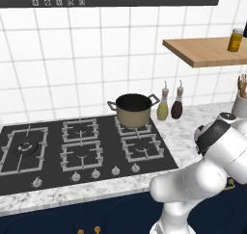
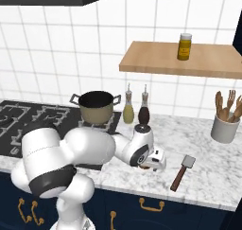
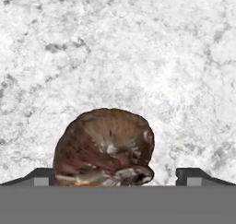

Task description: Put the mushroom and mushroom in the pot. Retrieve the spatula and lightly stir the vegetables in the pot.

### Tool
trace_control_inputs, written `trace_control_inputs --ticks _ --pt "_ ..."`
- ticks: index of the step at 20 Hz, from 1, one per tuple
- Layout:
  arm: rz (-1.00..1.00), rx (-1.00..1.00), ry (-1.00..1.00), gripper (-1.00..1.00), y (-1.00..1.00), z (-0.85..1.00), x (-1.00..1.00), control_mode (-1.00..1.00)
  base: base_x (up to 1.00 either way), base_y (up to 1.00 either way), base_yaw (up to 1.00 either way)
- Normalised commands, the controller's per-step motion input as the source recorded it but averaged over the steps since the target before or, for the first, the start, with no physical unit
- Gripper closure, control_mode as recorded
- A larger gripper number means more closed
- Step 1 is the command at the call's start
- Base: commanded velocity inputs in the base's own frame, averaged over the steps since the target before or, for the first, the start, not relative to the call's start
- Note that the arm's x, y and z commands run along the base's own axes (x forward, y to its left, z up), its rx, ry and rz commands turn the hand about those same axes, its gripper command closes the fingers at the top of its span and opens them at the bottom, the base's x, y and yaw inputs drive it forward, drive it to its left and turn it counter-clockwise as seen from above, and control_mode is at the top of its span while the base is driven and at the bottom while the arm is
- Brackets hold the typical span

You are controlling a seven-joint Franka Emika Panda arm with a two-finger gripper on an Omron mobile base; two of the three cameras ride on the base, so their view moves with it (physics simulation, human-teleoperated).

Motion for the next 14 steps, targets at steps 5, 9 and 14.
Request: trace_control_inputs --ticks 5,9,14 --pt "0.1 0.0 0.0 -1.0 0.0 -0.2 0.2 -1.0 0.0 0.0 0.0" --pt "0.09 0.0 0.0 1.0 0.04 -0.06 0.01 -1.0 0.0 0.0 0.0" --pt "0.03 0.0 -0.05 1.0 0.28 0.27 -0.19 -1.0 0.0 0.0 0.0"
